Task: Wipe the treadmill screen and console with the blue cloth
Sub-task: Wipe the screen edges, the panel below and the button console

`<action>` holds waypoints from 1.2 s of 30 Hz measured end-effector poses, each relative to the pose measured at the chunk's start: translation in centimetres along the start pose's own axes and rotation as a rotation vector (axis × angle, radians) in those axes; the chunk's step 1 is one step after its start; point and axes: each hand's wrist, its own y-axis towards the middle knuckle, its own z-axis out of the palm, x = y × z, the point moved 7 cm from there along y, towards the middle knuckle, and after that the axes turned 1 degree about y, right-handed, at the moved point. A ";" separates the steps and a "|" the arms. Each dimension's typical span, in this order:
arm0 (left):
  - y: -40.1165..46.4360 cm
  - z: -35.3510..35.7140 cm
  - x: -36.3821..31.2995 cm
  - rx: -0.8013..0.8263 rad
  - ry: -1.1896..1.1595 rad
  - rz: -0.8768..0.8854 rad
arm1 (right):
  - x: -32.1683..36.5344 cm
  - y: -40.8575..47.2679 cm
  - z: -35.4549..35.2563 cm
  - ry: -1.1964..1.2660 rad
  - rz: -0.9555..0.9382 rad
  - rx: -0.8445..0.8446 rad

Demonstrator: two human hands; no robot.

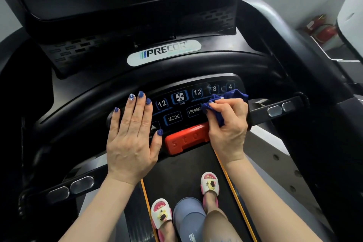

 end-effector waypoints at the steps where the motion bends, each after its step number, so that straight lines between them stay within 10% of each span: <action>1: 0.0 0.0 0.0 0.001 -0.001 0.002 | 0.0 -0.1 -0.1 0.008 -0.030 0.030; 36: -0.1 -0.1 -0.1 -0.009 -0.011 -0.006 | 1.6 0.5 0.7 0.037 -0.024 0.041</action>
